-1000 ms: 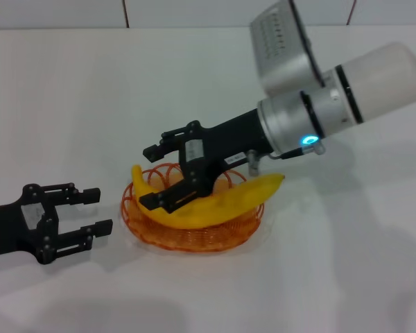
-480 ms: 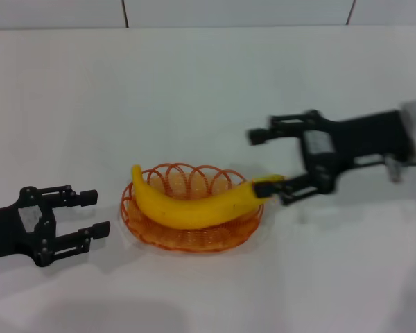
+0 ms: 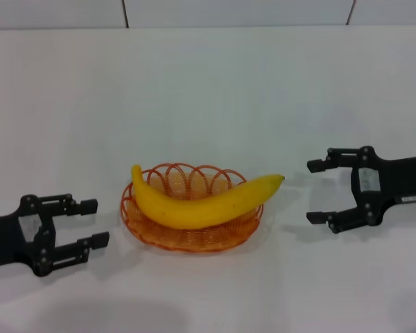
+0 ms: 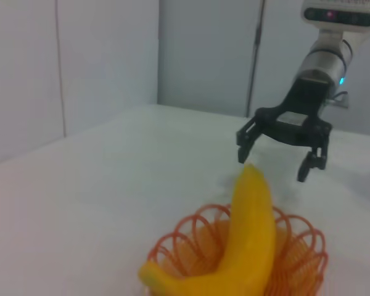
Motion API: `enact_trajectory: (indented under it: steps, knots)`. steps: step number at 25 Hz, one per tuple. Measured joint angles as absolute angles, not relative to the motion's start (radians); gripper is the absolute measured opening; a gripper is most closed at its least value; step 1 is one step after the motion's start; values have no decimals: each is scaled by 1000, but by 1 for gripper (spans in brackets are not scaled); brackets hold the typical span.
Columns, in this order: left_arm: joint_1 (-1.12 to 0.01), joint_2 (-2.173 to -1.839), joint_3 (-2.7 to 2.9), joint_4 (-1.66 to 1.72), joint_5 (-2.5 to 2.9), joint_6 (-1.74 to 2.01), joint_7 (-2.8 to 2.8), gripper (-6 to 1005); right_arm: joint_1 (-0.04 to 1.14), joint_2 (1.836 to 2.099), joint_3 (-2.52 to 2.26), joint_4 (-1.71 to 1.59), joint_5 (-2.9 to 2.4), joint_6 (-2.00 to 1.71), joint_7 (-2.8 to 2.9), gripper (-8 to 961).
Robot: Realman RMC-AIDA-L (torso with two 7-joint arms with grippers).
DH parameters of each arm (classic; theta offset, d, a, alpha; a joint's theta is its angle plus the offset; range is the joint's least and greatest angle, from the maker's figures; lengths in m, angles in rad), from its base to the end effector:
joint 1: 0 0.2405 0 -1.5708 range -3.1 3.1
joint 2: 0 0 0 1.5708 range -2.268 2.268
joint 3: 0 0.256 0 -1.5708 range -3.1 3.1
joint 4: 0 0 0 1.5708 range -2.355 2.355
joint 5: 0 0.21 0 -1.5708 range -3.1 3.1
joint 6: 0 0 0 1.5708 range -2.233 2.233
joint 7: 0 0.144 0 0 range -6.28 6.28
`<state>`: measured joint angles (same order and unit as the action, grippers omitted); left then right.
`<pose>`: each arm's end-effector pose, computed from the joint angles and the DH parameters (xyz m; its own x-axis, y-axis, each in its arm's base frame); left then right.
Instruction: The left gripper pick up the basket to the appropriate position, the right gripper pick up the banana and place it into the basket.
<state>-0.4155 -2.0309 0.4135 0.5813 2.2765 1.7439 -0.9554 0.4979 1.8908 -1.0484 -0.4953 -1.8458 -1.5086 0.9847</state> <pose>-0.3258 0.2627 0.0171 0.8855 0.1783 0.4291 0.2915 -0.9323 -0.2142 0.3043 0.3127 0.0128 0.9631 -0.0527 -0.2639 -0.1038 -0.9774 -0.1839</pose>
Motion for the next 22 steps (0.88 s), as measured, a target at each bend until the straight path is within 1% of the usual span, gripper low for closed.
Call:
enact_trajectory:
  steps: [8,22]
  knots:
    - [-402,-2033,356,555,2284,1675,-896,581,499,1915,-1028,-435,-1868,-1427,960,897]
    - [-417,-2034,362,531,2288,1637,-895,581,501,1916,-1028,-434,-1869,-1426,959,897]
